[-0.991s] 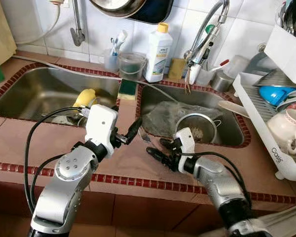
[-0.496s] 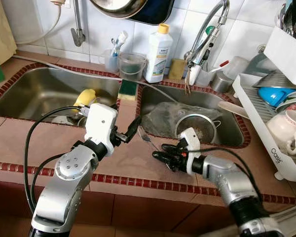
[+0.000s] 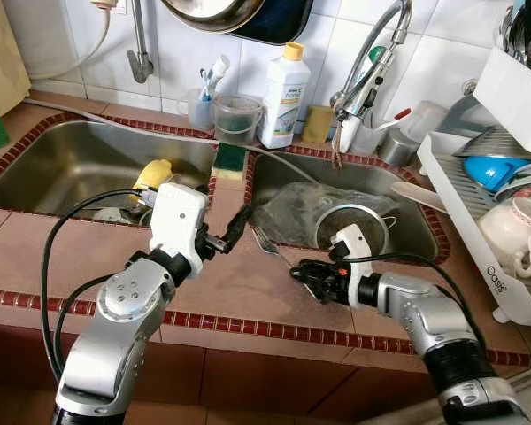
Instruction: Kitchen organization
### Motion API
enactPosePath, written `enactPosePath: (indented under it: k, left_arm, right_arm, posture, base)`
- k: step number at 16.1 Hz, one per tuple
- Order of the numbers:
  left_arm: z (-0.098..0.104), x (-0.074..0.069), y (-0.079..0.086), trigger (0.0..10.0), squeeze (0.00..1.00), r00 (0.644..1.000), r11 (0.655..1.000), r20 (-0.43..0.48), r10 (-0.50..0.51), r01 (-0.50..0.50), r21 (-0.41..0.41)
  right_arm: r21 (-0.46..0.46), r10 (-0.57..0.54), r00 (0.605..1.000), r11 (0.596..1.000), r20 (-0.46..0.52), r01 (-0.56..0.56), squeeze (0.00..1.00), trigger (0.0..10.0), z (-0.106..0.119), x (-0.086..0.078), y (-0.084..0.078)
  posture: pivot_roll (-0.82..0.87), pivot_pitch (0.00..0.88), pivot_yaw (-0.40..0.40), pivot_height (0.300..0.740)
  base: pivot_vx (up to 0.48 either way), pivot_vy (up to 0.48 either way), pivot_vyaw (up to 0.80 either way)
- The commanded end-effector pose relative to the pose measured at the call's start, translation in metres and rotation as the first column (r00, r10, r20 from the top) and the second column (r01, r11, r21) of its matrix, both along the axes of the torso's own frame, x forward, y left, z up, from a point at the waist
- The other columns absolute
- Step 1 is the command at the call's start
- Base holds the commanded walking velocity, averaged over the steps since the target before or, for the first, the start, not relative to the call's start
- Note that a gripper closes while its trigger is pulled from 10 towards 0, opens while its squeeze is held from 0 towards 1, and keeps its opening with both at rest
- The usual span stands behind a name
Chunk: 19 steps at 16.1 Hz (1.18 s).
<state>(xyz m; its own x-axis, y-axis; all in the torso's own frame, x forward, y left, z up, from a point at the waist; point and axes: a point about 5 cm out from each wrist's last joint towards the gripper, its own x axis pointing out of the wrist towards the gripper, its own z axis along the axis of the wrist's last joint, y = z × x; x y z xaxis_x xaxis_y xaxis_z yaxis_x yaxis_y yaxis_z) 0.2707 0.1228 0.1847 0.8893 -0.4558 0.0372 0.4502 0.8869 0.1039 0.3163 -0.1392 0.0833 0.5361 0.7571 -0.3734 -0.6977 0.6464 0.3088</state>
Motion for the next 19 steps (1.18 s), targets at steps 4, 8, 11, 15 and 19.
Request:
enactPosePath:
  k: [4,8,11,15,19]
  left_arm:
    - [0.003,0.002,-0.002,10.0,0.0,1.0,1.0,0.006,0.0,0.0,0.002]
    - [0.004,0.004,-0.003,10.0,0.0,1.0,1.0,0.01,-0.003,0.003,0.0]
    - [0.005,0.005,-0.003,10.0,0.0,1.0,1.0,0.012,-0.002,0.002,0.0]
    - [0.006,0.006,-0.004,10.0,0.0,1.0,1.0,0.016,-0.005,0.005,-0.003]
    - [0.007,0.008,-0.004,10.0,0.0,1.0,1.0,0.022,0.001,-0.001,-0.018]
  right_arm:
    - [-0.036,-0.003,0.999,0.999,-0.036,0.001,0.0,0.0,-0.001,-0.002,-0.014]
    - [-0.024,0.014,0.999,1.0,-0.05,-0.015,0.0,0.0,0.004,-0.002,-0.019]
    - [-0.008,0.011,0.999,1.0,-0.049,-0.012,0.0,0.0,0.008,0.0,-0.019]
    - [0.055,-0.008,1.0,0.998,0.003,0.007,0.0,0.0,0.018,0.003,-0.02]
    - [0.291,-0.056,0.993,0.956,0.108,0.022,0.0,0.0,0.05,0.008,-0.021]
  posture:
    - [0.05,0.045,-0.151,0.74]
    - [0.04,0.042,-0.15,0.74]
    - [0.04,0.038,-0.149,0.74]
    - [0.04,0.034,-0.147,0.74]
    - [0.03,0.028,-0.149,0.74]
  base:
    - [0.0,0.0,0.0]
    - [0.0,0.0,0.0]
    - [0.0,0.0,0.0]
    - [0.0,0.0,0.0]
    - [0.0,0.0,0.0]
